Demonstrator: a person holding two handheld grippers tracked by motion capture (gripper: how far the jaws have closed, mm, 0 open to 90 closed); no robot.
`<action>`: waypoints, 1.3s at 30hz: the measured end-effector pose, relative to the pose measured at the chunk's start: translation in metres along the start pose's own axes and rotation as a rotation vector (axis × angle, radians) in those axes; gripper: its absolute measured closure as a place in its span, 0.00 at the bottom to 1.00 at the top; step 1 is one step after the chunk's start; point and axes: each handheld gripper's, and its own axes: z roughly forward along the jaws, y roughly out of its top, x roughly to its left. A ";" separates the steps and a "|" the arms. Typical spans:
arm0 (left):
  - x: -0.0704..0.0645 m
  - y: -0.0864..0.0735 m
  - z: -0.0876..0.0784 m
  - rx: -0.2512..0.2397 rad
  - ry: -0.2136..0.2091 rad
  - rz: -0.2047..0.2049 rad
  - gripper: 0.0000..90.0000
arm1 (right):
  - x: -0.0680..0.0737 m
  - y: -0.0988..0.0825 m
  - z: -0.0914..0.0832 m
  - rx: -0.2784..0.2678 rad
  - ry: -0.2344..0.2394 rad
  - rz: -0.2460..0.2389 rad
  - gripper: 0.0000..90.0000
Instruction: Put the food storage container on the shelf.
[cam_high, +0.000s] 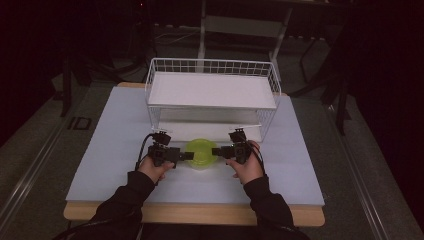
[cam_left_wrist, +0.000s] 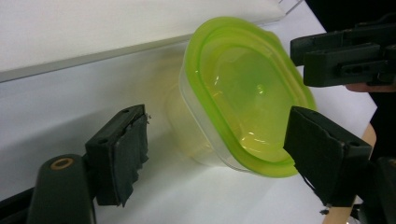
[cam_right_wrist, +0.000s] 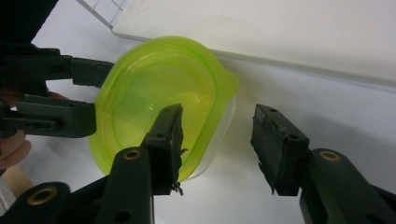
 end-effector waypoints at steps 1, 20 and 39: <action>0.000 0.000 0.000 -0.005 -0.001 -0.002 0.34 | 0.000 0.000 0.002 0.007 -0.002 0.000 0.62; -0.008 -0.003 -0.012 0.019 -0.002 -0.061 0.89 | 0.020 -0.007 -0.004 -0.016 -0.042 0.004 0.88; -0.058 0.021 -0.070 -0.034 -0.014 0.008 0.90 | 0.060 0.003 -0.068 -0.162 -0.018 -0.153 0.89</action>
